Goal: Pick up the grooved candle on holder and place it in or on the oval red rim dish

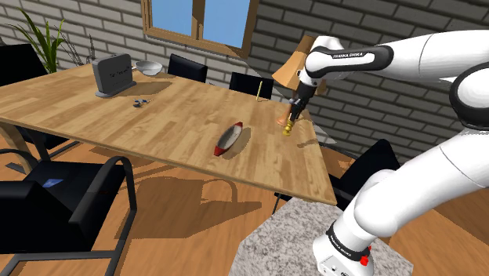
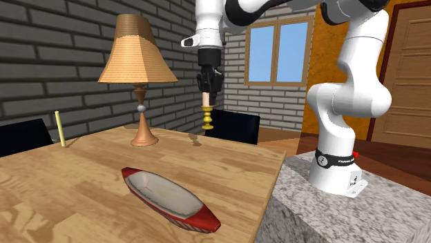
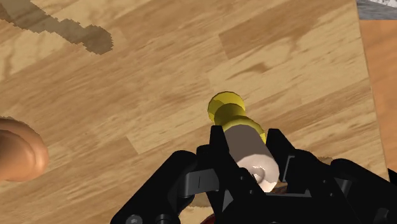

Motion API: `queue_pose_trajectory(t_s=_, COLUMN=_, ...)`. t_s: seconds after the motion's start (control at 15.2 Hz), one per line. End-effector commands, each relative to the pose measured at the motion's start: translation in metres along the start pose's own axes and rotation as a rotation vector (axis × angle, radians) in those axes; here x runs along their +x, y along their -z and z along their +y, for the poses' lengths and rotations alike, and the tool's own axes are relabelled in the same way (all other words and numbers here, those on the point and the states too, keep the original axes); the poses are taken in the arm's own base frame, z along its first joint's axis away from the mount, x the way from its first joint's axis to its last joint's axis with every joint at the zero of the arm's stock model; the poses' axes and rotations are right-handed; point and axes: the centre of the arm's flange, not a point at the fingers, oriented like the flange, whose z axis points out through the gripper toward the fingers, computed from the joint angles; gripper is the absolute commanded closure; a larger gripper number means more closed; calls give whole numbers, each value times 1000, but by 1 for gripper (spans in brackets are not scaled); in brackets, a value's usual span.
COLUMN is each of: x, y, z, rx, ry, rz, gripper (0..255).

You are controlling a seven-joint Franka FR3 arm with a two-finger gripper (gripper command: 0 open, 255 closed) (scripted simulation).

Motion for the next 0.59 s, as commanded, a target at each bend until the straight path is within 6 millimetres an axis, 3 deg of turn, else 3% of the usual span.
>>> queue_pose_trajectory(t_s=0.0, x=20, y=3, z=-14, rx=0, ry=-1, rz=0, gripper=255)
queue_pose_trajectory(t_s=0.53, x=106, y=14, z=-75, rx=0, ry=-1, rz=0, gripper=255)
